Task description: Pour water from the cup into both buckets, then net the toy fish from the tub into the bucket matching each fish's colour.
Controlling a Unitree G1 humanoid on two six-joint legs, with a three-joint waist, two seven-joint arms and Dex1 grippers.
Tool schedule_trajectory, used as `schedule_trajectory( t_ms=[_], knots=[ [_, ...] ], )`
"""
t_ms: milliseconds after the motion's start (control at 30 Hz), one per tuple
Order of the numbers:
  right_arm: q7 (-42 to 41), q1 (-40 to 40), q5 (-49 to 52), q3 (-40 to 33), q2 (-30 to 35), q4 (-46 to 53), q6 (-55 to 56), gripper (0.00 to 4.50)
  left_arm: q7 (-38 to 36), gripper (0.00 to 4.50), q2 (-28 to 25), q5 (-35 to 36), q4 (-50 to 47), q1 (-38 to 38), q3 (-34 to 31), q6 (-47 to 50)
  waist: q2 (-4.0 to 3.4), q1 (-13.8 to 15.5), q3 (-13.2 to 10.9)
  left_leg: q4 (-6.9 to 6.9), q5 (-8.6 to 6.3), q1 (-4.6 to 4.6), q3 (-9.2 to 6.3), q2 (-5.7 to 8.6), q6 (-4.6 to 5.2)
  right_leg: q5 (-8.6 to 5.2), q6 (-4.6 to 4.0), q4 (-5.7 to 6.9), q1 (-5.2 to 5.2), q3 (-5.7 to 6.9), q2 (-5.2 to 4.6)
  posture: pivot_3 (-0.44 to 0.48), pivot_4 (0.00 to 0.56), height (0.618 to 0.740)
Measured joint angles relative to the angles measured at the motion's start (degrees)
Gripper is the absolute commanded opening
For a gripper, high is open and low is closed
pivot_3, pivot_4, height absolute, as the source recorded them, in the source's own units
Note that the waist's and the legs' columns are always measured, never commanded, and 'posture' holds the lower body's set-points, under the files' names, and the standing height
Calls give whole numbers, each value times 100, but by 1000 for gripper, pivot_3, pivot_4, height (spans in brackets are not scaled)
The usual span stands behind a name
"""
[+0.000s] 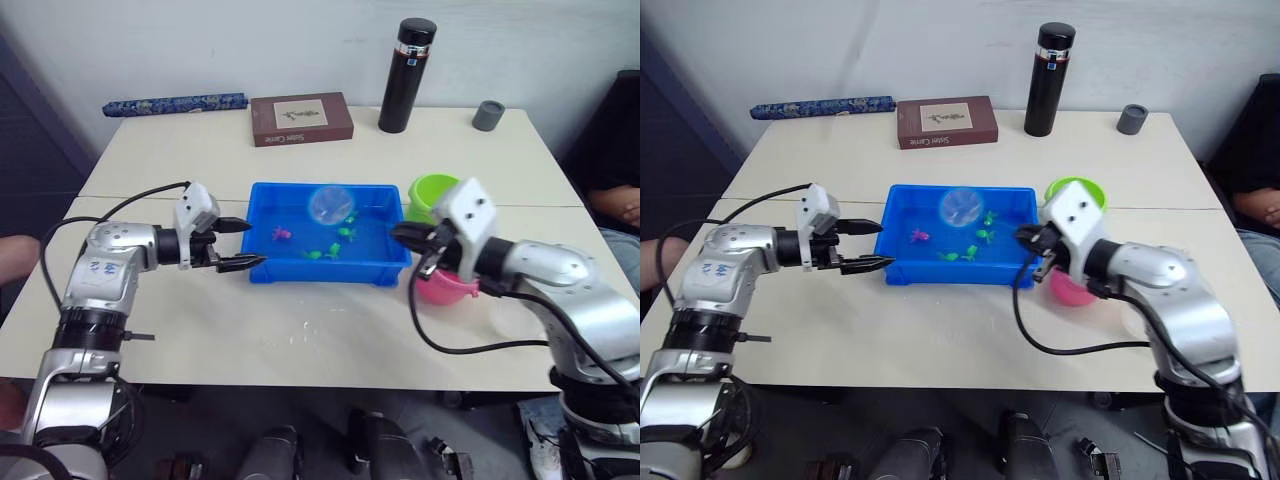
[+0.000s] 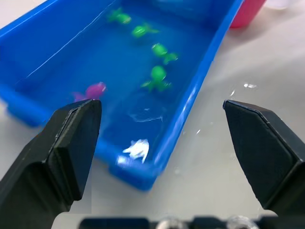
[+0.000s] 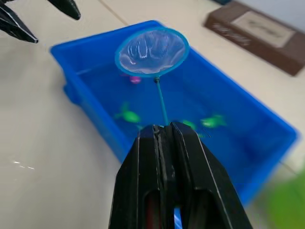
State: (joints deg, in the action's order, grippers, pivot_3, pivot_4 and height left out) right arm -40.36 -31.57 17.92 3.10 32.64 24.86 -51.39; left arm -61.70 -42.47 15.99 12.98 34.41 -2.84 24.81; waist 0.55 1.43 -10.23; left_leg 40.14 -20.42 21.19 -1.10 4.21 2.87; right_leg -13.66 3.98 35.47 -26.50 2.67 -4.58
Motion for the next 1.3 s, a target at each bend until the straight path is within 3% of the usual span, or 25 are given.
schedule_trajectory(
  t_ms=[133, 400, 900, 1300],
  knots=[
    [-85, -398, 7, 507, -263, -957, -7, 0, 298, 4399, -302, 143, -667, -563, -454, 408, 0, -2, 0, -2, 0, 0, -2, -1, 1, 0, 0, 0, -1, 2, 2, 0, 150, 740],
    [-407, -928, -110, 961, -436, -2265, 269, 0, 705, 4399, -361, 348, -1454, -995, -782, 847, 0, -67, 0, -9, 0, -2, 1, -4, -1, 0, -1, 2, -6, 1, 5, 0, 150, 740],
    [-821, -1662, -992, 1641, -672, -3771, 1415, 0, 1017, 4399, -361, 498, -1675, -1065, -805, 955, -1, -168, 0, -10, -1, -4, 2, -4, -3, -1, -2, 2, -8, 4, 5, 0, 150, 740],
    [-952, -2011, -1388, 1663, -696, -4442, 1773, 0, 1091, 4399, -359, 535, -1567, -965, -803, 870, -2, -168, 0, -10, -1, -4, 3, -4, -4, -1, -2, 2, -7, 4, 5, 0, 150, 740]
  ],
)
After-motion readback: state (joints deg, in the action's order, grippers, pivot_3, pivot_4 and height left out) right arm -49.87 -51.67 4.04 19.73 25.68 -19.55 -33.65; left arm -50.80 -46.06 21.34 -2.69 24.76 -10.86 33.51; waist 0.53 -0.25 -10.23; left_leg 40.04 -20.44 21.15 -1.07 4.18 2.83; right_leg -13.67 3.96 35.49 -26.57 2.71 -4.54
